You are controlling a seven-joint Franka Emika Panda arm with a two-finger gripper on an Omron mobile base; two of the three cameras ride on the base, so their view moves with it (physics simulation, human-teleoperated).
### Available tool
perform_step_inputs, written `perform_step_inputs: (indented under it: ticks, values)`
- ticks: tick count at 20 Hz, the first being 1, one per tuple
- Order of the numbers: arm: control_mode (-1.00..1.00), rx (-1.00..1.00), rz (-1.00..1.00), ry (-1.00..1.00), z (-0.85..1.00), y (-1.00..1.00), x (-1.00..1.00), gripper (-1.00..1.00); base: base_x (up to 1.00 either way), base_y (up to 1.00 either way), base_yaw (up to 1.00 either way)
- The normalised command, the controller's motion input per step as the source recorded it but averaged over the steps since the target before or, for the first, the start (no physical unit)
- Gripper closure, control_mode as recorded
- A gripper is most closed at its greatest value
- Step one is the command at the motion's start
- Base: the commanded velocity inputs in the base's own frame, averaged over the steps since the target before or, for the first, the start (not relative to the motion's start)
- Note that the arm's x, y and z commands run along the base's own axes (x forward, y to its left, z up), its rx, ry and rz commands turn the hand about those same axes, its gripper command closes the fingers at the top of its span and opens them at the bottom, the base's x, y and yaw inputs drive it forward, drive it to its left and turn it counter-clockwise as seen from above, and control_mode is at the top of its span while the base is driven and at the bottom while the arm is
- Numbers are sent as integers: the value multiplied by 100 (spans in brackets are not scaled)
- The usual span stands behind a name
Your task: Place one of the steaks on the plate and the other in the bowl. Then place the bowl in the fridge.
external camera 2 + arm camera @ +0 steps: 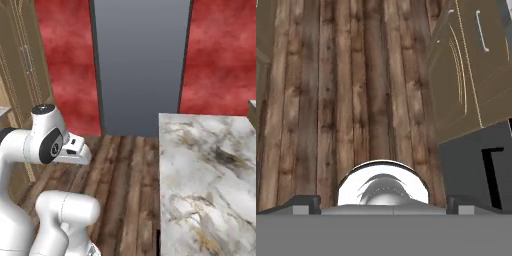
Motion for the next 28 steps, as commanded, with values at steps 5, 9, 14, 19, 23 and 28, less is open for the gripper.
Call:
perform_step_inputs:
  ticks: [5,9,14,19,23,28]
  values:
    - [100,0,0,0,0,0,0,-100,-5,42,-74]
    - [100,0,0,0,0,0,0,-100,-12,5,-77]
    - [100,0,0,0,0,0,0,-100,-29,-5,-75]
    - [100,0,0,0,0,0,0,-100,-3,-98,-64]
    - [100,0,0,0,0,0,0,-100,0,-98,-73]
    - [100,0,0,0,0,0,0,-100,-5,-17,-70]
